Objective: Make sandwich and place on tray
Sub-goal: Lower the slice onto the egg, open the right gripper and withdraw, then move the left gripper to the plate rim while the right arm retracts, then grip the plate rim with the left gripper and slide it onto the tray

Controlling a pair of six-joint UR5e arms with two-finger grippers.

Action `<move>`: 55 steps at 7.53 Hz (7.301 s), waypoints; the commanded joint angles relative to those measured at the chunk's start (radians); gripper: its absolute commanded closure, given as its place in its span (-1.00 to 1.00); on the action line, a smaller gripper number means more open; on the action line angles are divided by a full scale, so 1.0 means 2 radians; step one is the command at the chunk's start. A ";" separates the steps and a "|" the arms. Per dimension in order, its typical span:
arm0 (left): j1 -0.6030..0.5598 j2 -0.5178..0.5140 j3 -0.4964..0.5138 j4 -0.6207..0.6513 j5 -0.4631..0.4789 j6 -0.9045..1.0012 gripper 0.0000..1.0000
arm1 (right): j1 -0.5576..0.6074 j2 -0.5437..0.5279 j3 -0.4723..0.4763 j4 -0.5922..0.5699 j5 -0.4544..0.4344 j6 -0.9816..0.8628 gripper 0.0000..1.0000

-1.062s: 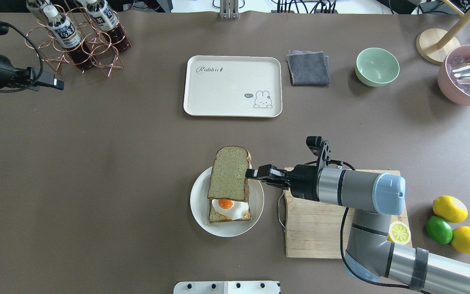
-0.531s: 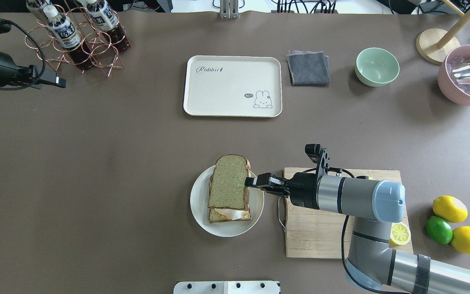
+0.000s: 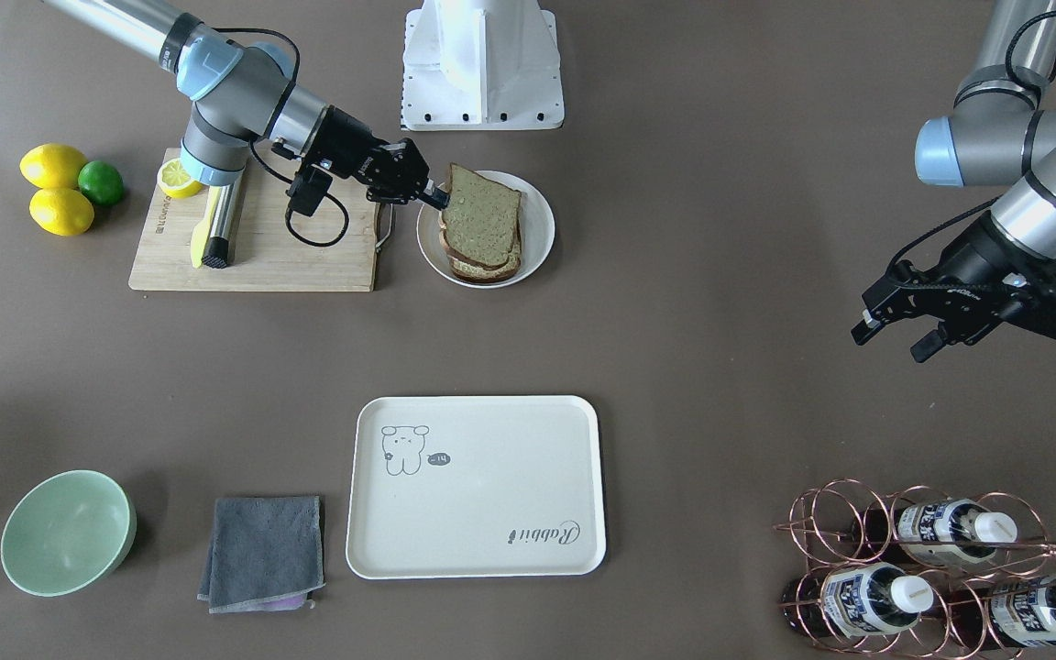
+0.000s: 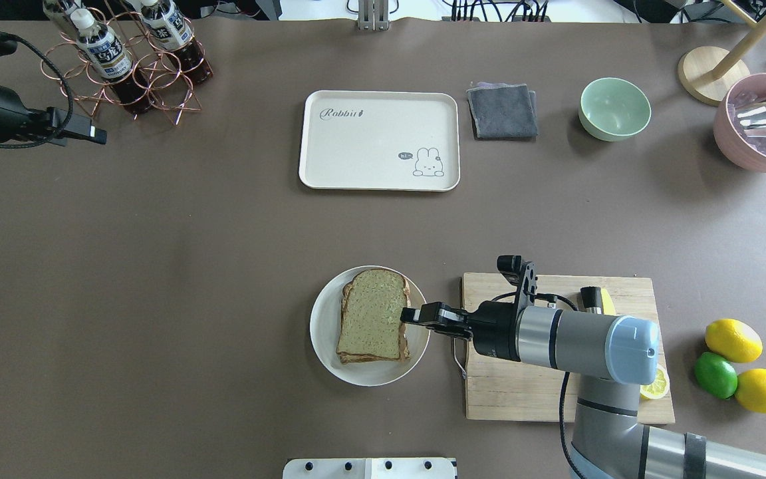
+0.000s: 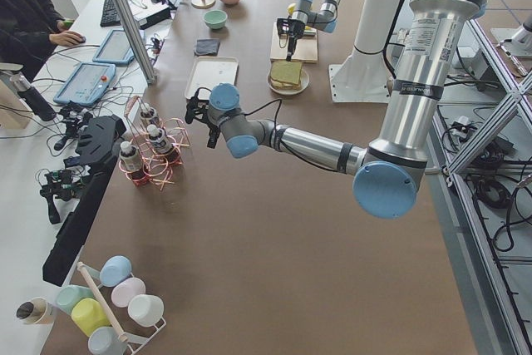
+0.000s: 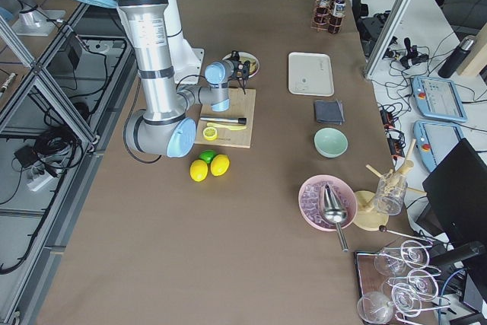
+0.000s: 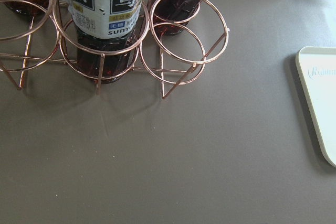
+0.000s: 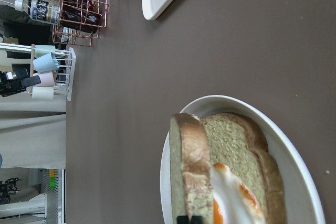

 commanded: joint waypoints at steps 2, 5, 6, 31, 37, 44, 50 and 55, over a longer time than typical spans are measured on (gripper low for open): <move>0.000 0.000 0.000 0.000 0.000 0.000 -0.83 | -0.012 -0.002 0.000 0.001 -0.009 -0.001 1.00; 0.000 0.000 -0.001 0.000 0.000 -0.001 -0.83 | -0.012 -0.004 0.000 0.001 -0.008 -0.002 -0.97; 0.000 0.000 -0.001 0.000 0.000 -0.001 -0.83 | -0.008 -0.003 0.002 0.001 -0.006 -0.001 -0.98; 0.422 -0.051 -0.077 -0.010 0.394 -0.334 0.12 | 0.449 -0.197 0.132 -0.523 0.380 -0.548 -0.99; 0.427 -0.052 -0.074 -0.010 0.393 -0.334 0.50 | 0.449 -0.196 0.130 -0.523 0.381 -0.548 -0.99; 0.430 -0.059 -0.085 -0.009 0.387 -0.334 1.00 | 0.451 -0.198 0.131 -0.520 0.383 -0.548 -0.99; 0.354 -0.119 -0.092 0.065 0.345 -0.457 1.00 | 0.452 -0.195 0.128 -0.519 0.384 -0.549 -0.99; 0.310 -0.173 -0.071 0.125 0.351 -0.600 1.00 | 0.461 -0.197 0.122 -0.520 0.400 -0.549 -0.99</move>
